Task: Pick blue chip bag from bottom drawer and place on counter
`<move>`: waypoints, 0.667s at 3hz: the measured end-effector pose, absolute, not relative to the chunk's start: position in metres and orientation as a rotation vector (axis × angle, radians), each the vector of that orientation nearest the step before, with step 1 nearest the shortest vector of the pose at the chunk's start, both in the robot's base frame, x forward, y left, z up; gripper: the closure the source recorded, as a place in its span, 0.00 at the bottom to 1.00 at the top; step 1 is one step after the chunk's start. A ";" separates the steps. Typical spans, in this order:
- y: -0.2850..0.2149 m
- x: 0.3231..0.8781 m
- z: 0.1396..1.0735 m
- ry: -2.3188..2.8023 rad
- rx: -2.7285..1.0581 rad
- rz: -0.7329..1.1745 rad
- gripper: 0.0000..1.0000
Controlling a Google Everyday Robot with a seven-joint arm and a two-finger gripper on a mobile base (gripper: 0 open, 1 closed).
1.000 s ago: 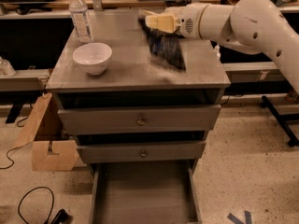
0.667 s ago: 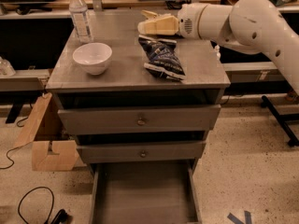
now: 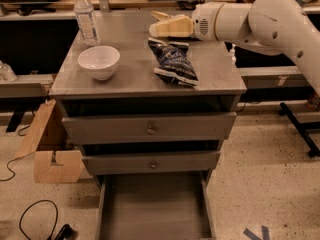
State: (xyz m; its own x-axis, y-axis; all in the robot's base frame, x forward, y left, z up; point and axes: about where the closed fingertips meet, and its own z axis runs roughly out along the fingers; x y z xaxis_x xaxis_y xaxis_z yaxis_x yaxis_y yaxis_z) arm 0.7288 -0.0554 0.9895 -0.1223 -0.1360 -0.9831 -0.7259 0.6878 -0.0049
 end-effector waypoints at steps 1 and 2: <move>-0.089 0.706 0.989 1.725 -0.740 0.544 0.00; -0.136 0.658 0.998 1.826 -0.731 0.443 0.00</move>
Offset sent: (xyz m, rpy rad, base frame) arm -0.1666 -0.1516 0.0130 -0.3180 0.2080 -0.1928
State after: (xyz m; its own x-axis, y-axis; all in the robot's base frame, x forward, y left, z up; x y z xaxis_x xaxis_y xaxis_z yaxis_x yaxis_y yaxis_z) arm 0.6582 -0.1362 0.9976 -0.2431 -0.2716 -0.9312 -0.6683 0.7427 -0.0421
